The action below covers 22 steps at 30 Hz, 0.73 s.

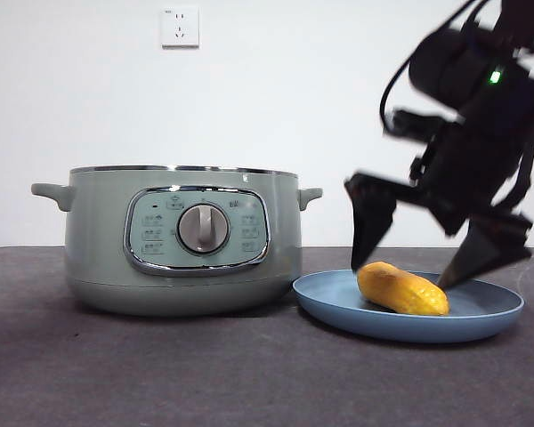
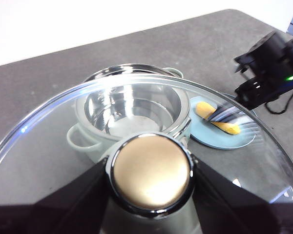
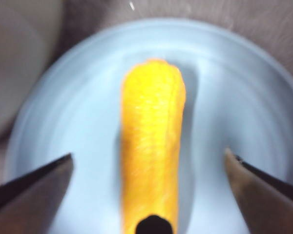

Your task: Take the corn out from the steamer,put the corn on the plate,close the lid

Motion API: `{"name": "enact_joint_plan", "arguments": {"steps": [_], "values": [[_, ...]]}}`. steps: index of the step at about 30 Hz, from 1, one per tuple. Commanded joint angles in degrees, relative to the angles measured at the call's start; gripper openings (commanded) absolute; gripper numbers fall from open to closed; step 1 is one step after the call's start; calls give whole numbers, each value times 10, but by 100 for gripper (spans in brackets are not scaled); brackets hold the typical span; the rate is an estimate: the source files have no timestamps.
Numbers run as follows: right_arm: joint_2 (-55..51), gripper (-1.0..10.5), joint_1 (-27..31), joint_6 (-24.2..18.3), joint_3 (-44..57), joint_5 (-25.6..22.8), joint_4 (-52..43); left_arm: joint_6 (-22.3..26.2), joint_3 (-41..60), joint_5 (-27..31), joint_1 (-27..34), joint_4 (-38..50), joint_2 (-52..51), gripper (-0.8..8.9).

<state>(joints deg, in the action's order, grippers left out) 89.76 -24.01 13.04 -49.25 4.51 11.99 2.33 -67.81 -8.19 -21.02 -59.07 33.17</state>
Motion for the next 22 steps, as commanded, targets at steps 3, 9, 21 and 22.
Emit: {"name": "enact_joint_plan", "arguments": {"steps": [3,9,21,22], "values": [[-88,536,0,-5,5,0,53,-3,-4,-35,0,92,44,-9],[-228,536,-1,-12,5,1,153,10,-4,-41,0,174,130,-9],[-455,536,-2,-10,5,0,280,24,-4,-43,0,340,324,-9],[-468,536,-2,-10,5,0,290,24,-4,-43,0,355,339,-9]]}}
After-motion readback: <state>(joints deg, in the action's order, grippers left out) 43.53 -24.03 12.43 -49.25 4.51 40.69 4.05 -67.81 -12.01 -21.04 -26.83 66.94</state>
